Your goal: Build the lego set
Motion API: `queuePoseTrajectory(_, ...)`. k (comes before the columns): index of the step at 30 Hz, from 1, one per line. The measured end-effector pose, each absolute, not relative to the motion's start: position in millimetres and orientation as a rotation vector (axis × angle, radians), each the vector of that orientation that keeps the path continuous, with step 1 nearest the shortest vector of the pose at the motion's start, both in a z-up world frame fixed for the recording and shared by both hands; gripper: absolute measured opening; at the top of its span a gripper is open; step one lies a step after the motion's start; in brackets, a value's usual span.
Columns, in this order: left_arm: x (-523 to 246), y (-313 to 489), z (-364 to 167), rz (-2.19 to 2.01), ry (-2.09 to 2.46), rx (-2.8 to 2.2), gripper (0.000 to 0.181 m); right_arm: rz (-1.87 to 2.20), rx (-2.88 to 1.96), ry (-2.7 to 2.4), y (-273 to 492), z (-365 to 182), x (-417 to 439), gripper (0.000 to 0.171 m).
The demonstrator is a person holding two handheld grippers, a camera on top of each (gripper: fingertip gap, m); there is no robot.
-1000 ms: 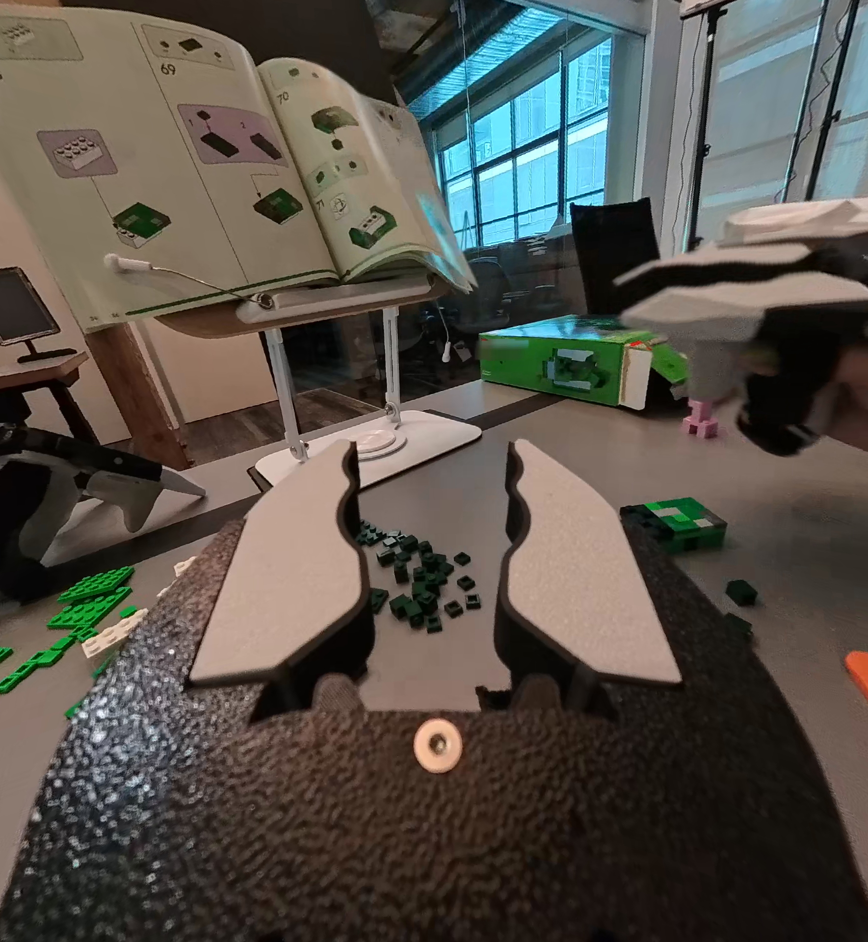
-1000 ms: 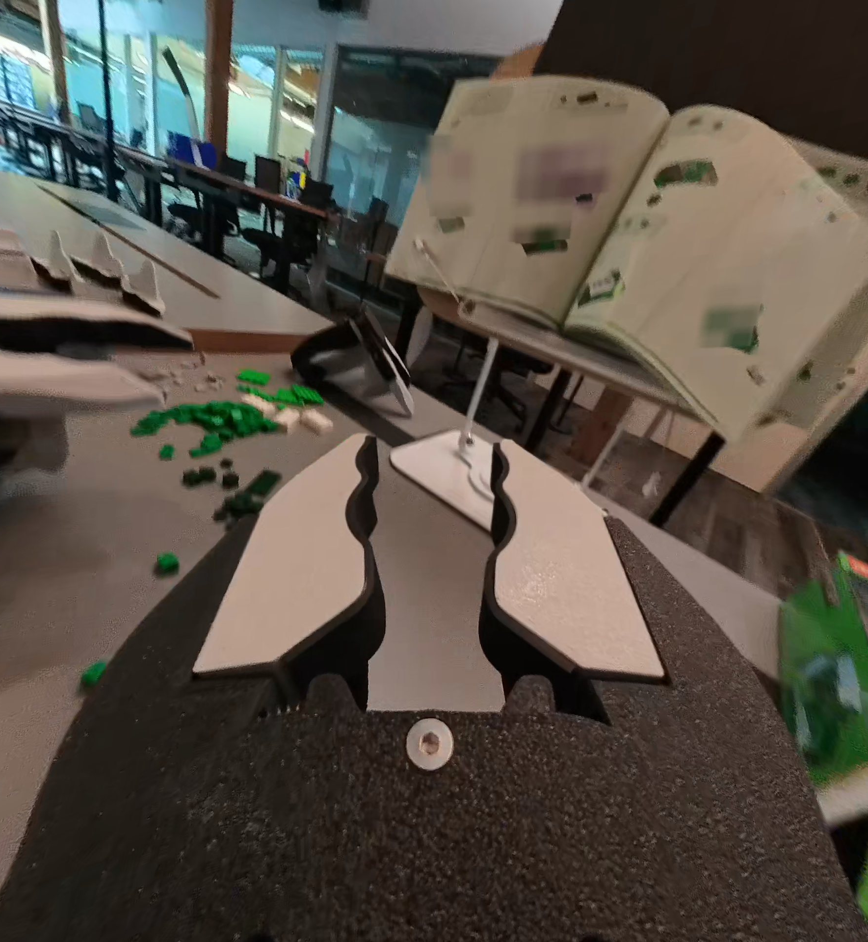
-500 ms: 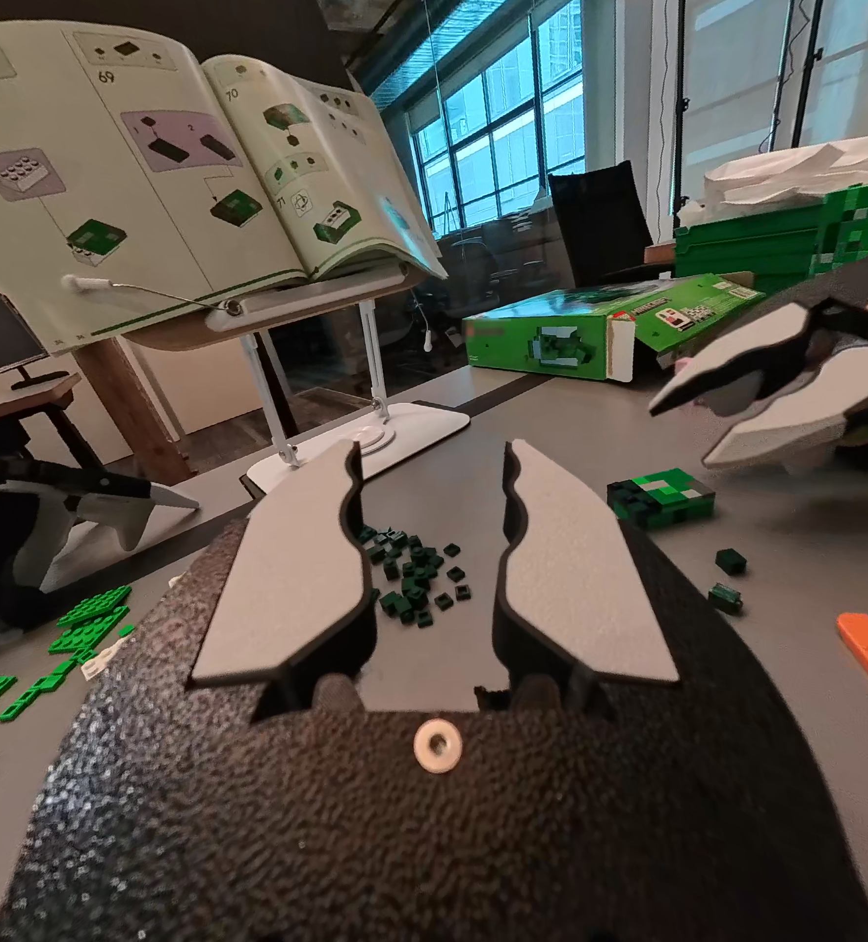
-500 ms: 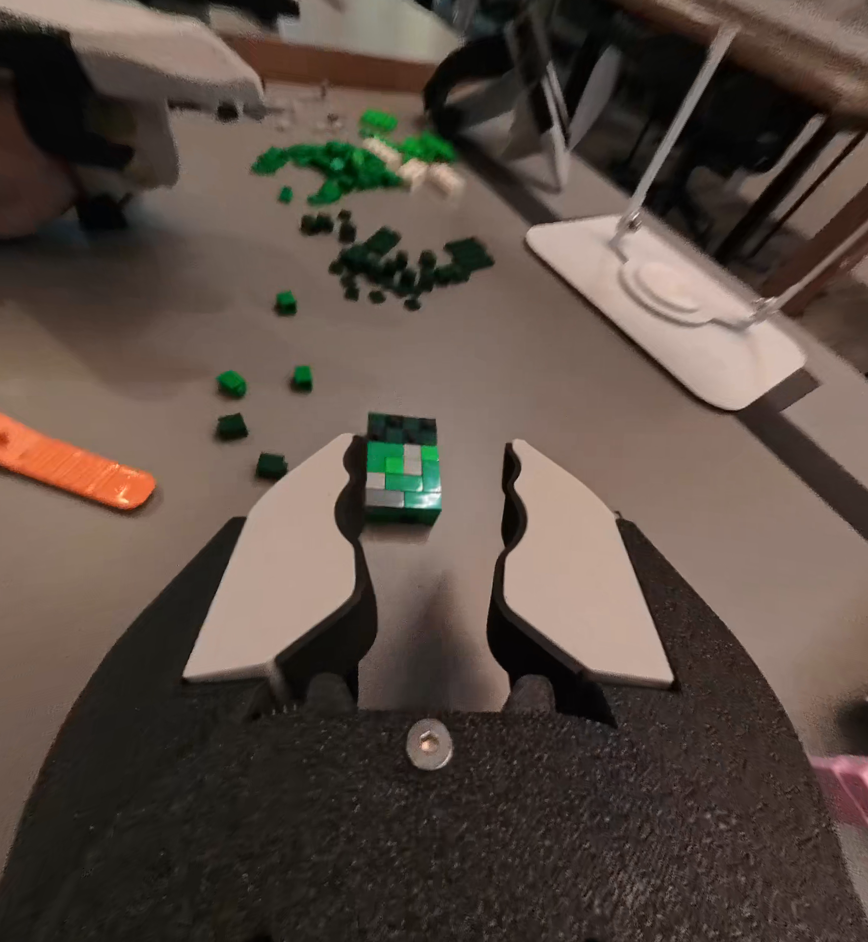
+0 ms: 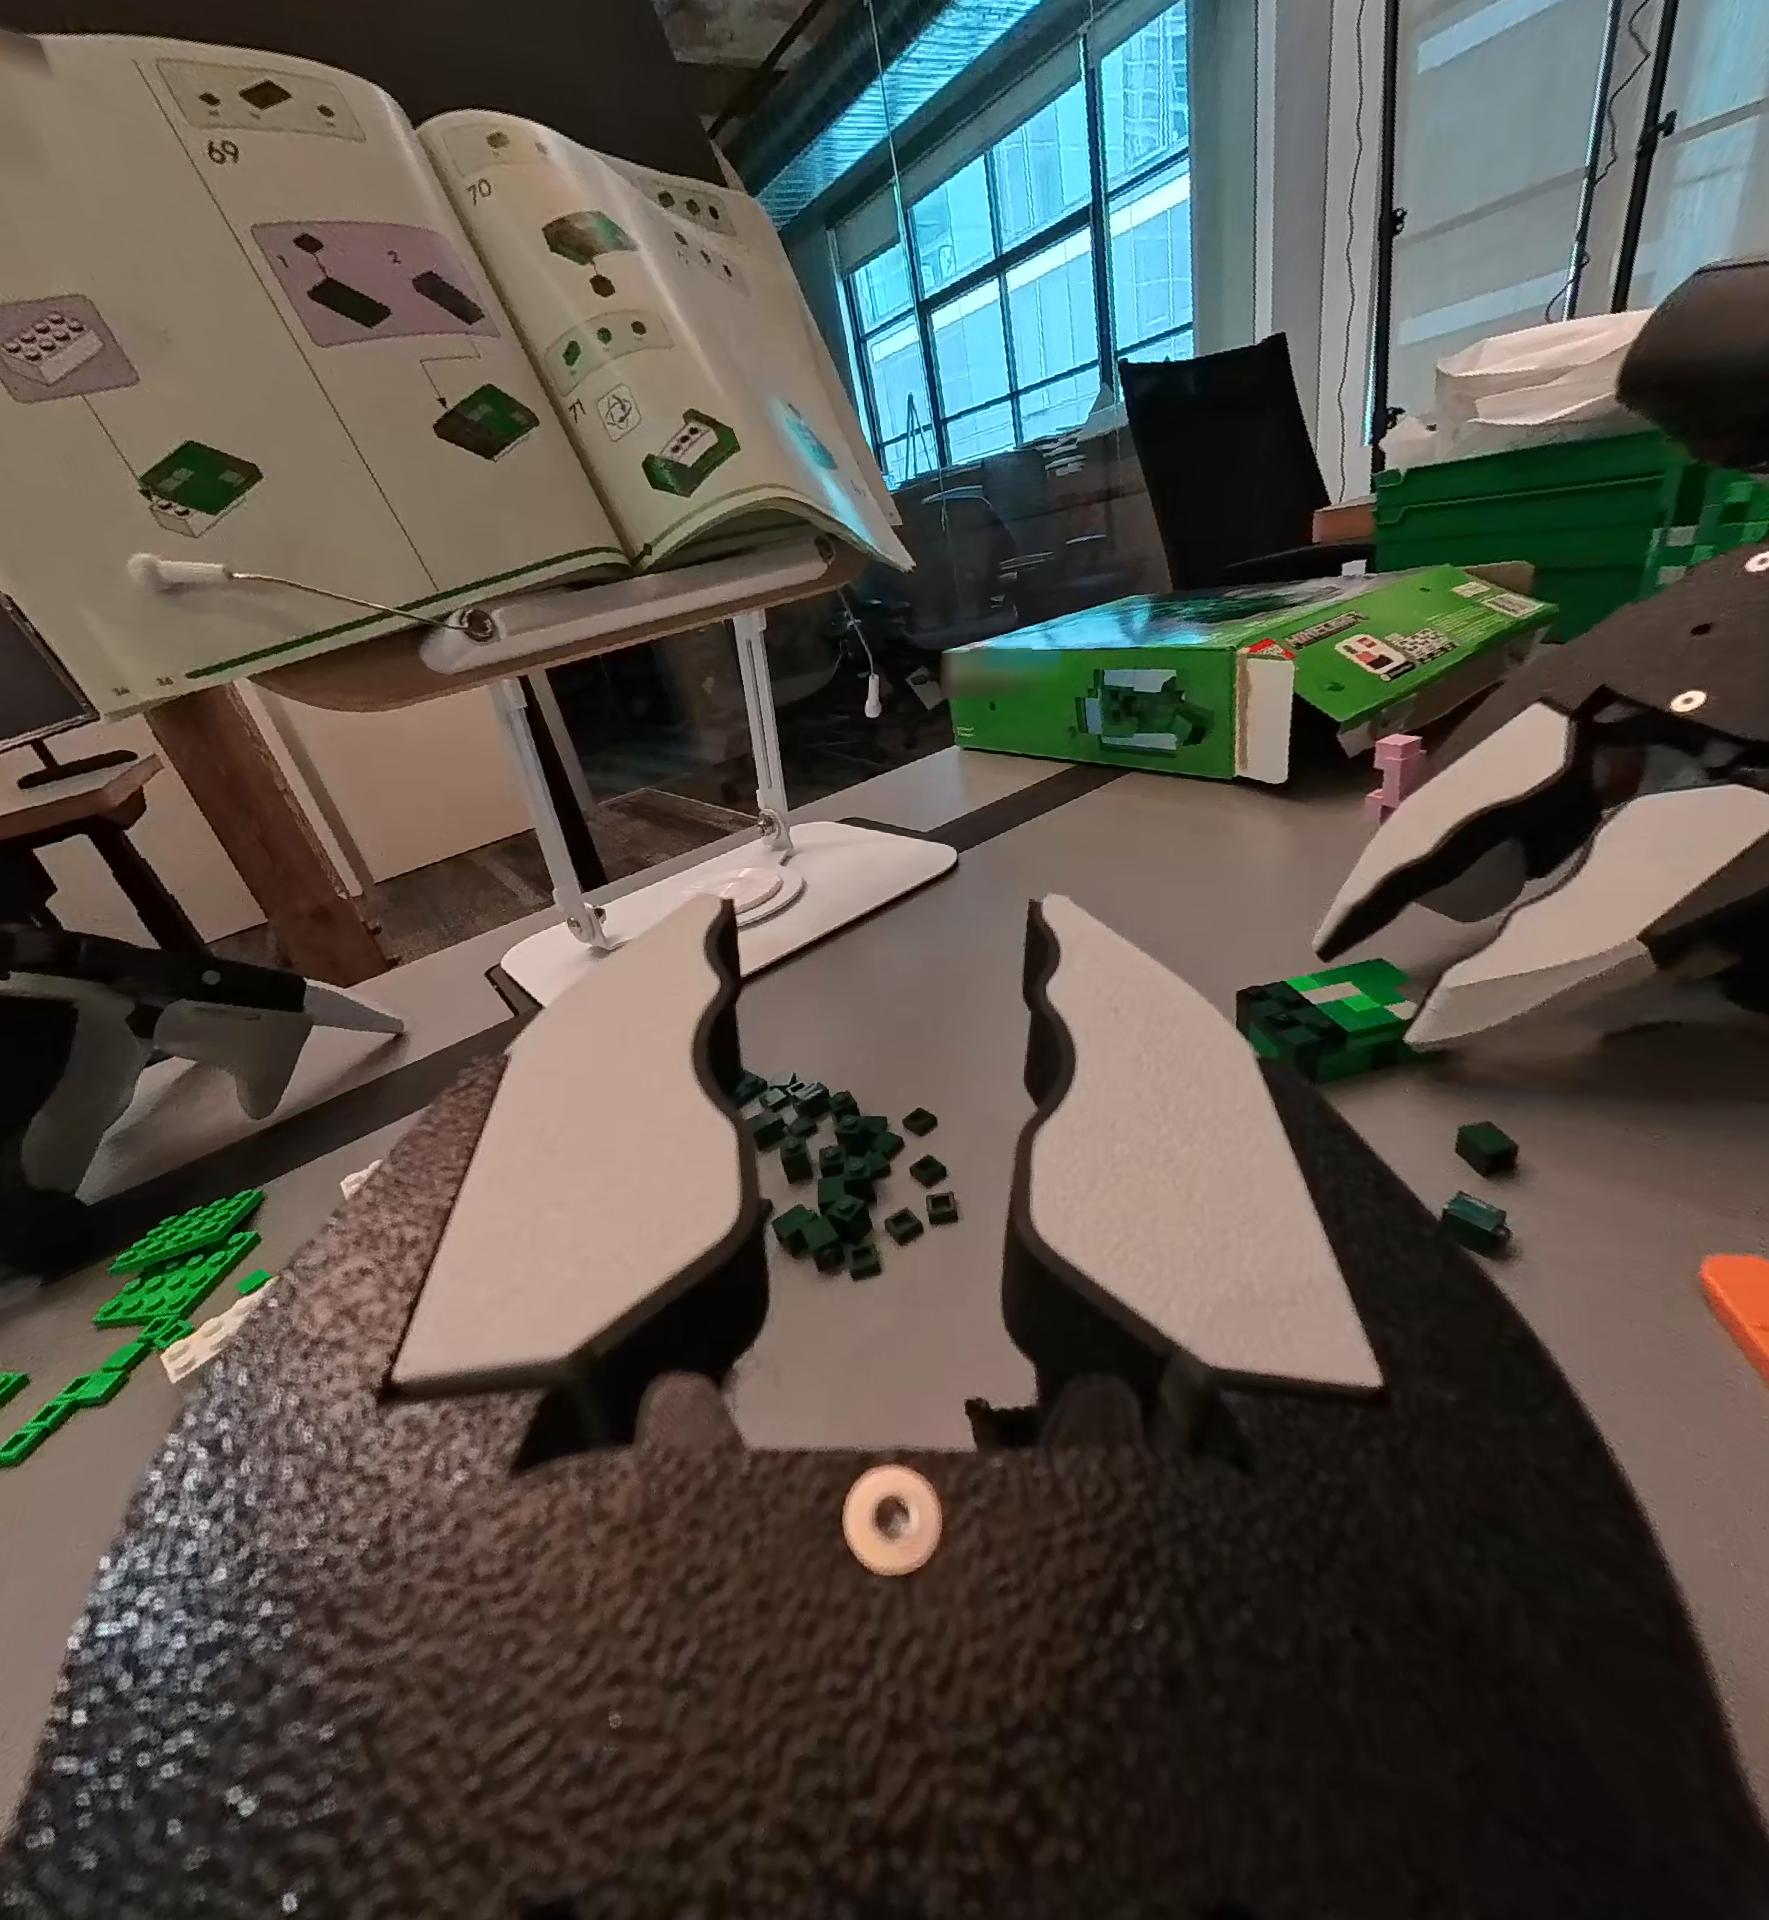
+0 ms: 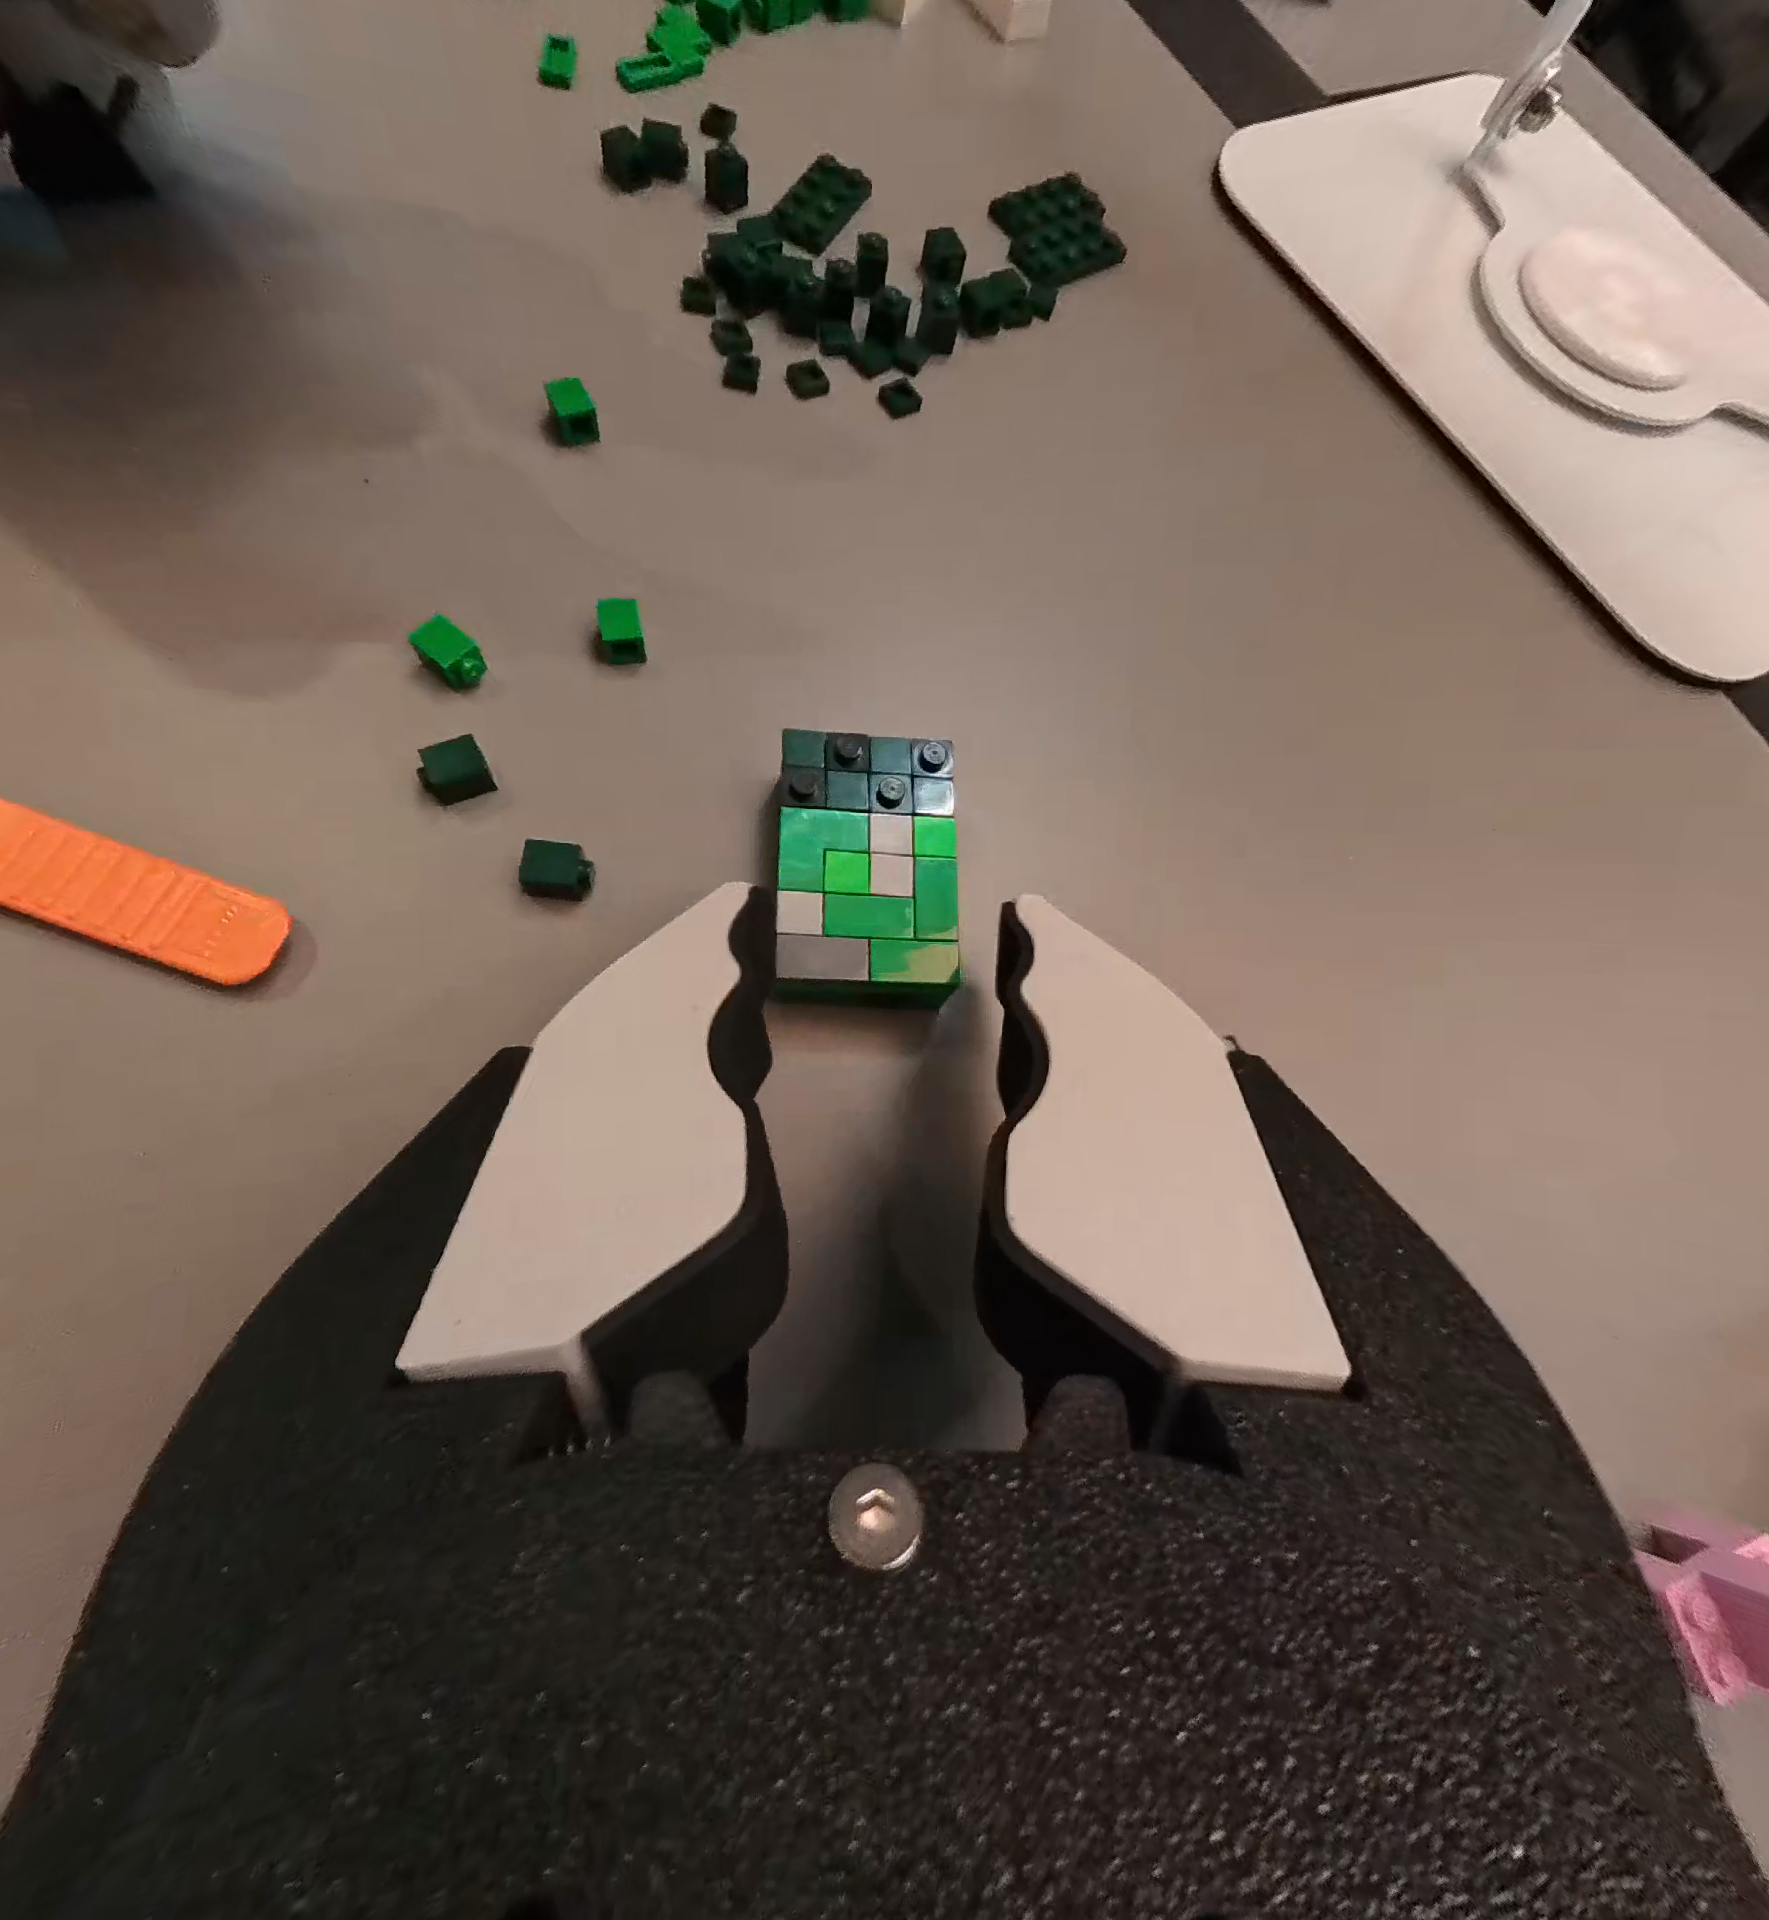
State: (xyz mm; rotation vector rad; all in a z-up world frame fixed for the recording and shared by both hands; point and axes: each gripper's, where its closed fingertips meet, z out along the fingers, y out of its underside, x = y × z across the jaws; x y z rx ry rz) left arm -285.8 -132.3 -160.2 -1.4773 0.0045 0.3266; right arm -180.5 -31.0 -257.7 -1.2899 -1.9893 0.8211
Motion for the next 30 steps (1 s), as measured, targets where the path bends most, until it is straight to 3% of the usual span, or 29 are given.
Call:
queuePoseTrajectory(3, -285.8, -132.3, -160.3, 0.326, 0.005, -1.478, 0.052, 0.822, -1.278, -2.001, -32.7, -258.0, -179.7, 0.033)
queuePoseTrajectory(15, -284.3, -132.0, -160.7, 0.313, 0.003, -1.487, 0.051, 0.768, -1.274, -1.997, -12.5, -256.8, -167.0, 0.033)
queuePoseTrajectory(19, -252.9, -123.6, -170.0, 0.102, 0.117, -1.571, 0.029, 0.745, -1.23, -2.005, -5.5, -253.5, -160.8, 0.033)
queuePoseTrajectory(23, -233.7, -119.4, -174.4, 0.075, 0.226, -1.603, 0.028, 0.761, -1.192, -2.036, -3.4, -255.3, -155.9, 0.033)
queuePoseTrajectory(27, -254.3, -124.7, -175.8, 0.282, 0.239, -1.633, 0.036, 0.846, -1.181, -1.949, -3.9, -240.5, -159.6, 0.049)
queuePoseTrajectory(30, -314.6, -153.2, -172.1, 0.635, 0.16, -1.65, 0.038, 0.889, -1.097, -1.836, -8.7, -218.8, -163.3, 0.045)
